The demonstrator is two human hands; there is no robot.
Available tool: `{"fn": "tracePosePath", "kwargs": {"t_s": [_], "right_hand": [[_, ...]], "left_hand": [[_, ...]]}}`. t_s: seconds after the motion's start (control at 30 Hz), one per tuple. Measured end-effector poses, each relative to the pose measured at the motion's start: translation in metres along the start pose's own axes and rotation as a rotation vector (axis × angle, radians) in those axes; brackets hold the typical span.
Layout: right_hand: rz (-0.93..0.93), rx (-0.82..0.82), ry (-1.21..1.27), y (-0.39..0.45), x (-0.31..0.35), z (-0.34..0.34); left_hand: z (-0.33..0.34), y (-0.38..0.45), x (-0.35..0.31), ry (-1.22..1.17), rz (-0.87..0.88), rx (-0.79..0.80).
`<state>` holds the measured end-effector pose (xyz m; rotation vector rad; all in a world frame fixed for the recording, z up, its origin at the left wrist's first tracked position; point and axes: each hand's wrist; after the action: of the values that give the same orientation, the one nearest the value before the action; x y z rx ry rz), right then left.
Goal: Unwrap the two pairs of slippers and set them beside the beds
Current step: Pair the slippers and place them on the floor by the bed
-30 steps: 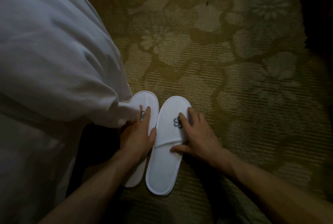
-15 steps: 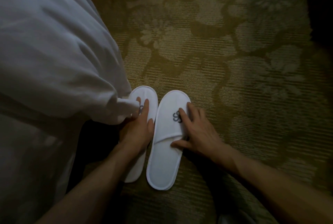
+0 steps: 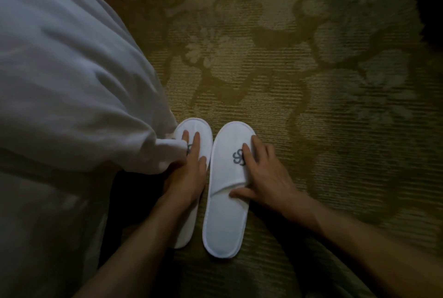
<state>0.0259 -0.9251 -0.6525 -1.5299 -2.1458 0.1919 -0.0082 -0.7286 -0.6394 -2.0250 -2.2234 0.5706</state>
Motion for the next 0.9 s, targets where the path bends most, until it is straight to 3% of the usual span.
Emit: {"fn": "tracePosePath", "kwargs": {"t_s": [0.3, 0.43, 0.6, 0.73, 0.9], "right_hand": [[0.013, 0.011, 0.009, 0.003, 0.003, 0.001], [0.009, 0.020, 0.009, 0.003, 0.003, 0.000], [0.027, 0.047, 0.079, 0.001, 0.001, -0.003], [0.059, 0.090, 0.169, -0.003, -0.004, -0.013], [0.047, 0.108, 0.092, -0.016, -0.005, -0.020]], "left_hand": [[0.011, 0.008, 0.004, 0.172, -0.002, -0.014], [0.002, 0.004, -0.001, 0.090, -0.007, -0.019], [-0.007, -0.010, -0.008, -0.192, -0.062, -0.074], [-0.004, -0.024, -0.011, -0.177, -0.070, -0.065], [-0.002, -0.040, -0.022, -0.125, -0.051, -0.078]]}}
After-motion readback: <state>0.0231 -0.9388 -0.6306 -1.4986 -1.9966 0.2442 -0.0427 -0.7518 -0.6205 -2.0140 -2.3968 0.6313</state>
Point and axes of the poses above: each hand's wrist, its own y-axis towards the middle knuckle, its own z-axis out of the palm, x = y × z, and after that the axes turned 14 degrees about z, right-handed
